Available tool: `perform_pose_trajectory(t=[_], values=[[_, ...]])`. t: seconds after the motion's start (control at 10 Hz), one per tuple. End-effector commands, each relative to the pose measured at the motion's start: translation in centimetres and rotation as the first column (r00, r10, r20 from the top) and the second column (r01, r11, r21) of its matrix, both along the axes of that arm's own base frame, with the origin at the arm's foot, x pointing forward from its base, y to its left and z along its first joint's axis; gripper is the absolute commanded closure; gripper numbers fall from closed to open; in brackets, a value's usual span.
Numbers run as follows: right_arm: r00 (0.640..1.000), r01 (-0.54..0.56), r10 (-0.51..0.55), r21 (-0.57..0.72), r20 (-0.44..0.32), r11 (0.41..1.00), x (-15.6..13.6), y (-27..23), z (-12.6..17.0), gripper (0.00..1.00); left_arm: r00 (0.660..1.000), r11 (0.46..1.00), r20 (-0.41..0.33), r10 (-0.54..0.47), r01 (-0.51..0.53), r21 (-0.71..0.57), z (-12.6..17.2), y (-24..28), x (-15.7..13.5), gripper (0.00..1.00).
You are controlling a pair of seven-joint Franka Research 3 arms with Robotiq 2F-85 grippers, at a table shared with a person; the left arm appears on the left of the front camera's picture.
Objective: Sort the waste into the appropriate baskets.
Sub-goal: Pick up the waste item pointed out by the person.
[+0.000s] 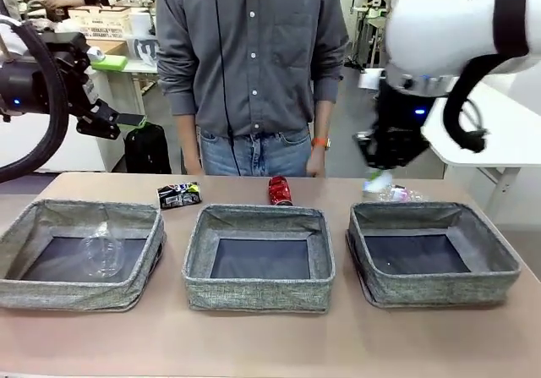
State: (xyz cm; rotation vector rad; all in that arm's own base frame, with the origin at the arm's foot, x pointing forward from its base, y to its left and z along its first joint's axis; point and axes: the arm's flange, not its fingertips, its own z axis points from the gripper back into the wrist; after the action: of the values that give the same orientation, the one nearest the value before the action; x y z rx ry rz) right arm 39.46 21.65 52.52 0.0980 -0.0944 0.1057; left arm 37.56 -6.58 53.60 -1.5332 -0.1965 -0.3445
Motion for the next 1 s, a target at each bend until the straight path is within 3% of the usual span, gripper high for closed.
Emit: perform_pose_trajectory(t=[0.0, 0.1, 0.4, 0.5, 0.6, 0.7, 0.9], values=[[0.998, -0.011, 0.010, 0.011, 0.055, 1.000, 1.3, 4.9, -1.3, 1.00, 1.000, 1.000, -0.010, 0.006, -0.006, -0.017, 0.5, -0.3, -0.2, 0.01], [1.000, 0.000, 0.000, 0.000, 0.000, 1.000, 0.0, 0.0, 0.0, 1.00, 1.000, 1.000, -0.010, 0.006, -0.006, -0.017, 0.5, -0.3, -0.2, 0.01], [1.000, 0.000, 0.000, 0.000, 0.000, 1.000, 0.0, 0.0, 0.0, 1.00, 1.000, 1.000, -0.010, 0.006, -0.006, -0.017, 0.5, -0.3, -0.2, 0.01], [1.000, 0.009, -0.009, 0.010, 0.000, 1.000, 0.0, 1.5, -0.3, 0.93, 1.000, 1.000, -0.010, 0.006, -0.006, -0.017, 0.5, -0.3, -0.2, 0.01], [0.999, -0.041, 0.040, 0.045, 0.032, 0.998, 0.1, 3.5, 0.0, 0.93, 1.000, 1.000, -0.010, 0.006, -0.006, -0.017, 0.5, -0.3, -0.2, 0.01], [0.998, -0.068, 0.068, -0.004, 0.004, 0.998, 0.7, 6.9, 4.1, 0.93, 1.000, 1.000, -0.010, 0.006, -0.006, -0.017, 0.5, -0.3, -0.2, 0.01], [0.997, -0.078, 0.076, -0.081, -0.030, 0.994, -1.6, 15.0, 13.5, 0.93, 1.000, 1.000, -0.010, 0.006, -0.006, -0.017, 0.5, -0.3, -0.2, 0.01]])
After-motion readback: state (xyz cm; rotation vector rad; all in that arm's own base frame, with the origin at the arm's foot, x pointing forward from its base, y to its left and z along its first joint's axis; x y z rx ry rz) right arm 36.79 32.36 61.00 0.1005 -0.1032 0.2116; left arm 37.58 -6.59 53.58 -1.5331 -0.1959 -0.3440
